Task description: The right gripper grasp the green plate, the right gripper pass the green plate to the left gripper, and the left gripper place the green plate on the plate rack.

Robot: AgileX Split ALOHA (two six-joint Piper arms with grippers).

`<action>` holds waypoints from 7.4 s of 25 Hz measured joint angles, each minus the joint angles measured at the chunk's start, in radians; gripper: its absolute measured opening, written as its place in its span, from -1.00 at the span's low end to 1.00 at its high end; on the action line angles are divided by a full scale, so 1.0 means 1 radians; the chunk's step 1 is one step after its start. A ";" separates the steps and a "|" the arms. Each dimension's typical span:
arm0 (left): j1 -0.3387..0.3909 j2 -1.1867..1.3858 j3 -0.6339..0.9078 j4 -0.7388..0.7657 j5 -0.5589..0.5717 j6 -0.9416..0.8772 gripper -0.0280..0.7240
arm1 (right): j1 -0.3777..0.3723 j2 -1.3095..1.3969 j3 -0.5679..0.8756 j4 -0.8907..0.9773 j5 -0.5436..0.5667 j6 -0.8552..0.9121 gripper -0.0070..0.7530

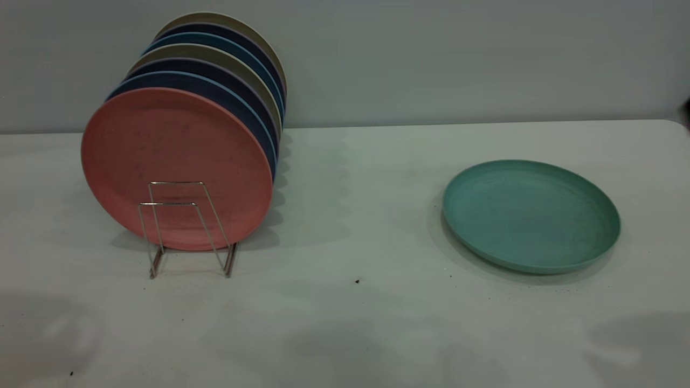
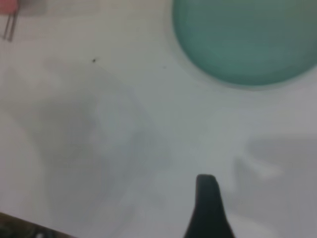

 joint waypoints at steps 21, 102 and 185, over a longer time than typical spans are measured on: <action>-0.327 0.588 -0.163 -0.657 -0.241 0.544 0.63 | -0.252 0.783 -0.333 0.426 -0.014 -0.348 0.55; -0.027 0.278 -0.165 -0.656 -0.042 1.629 -0.64 | -0.086 0.149 -0.462 0.316 0.564 -0.354 0.24; 0.027 -0.204 -0.185 -0.340 0.323 0.673 0.16 | -0.001 -0.886 0.265 -0.419 0.485 0.310 0.22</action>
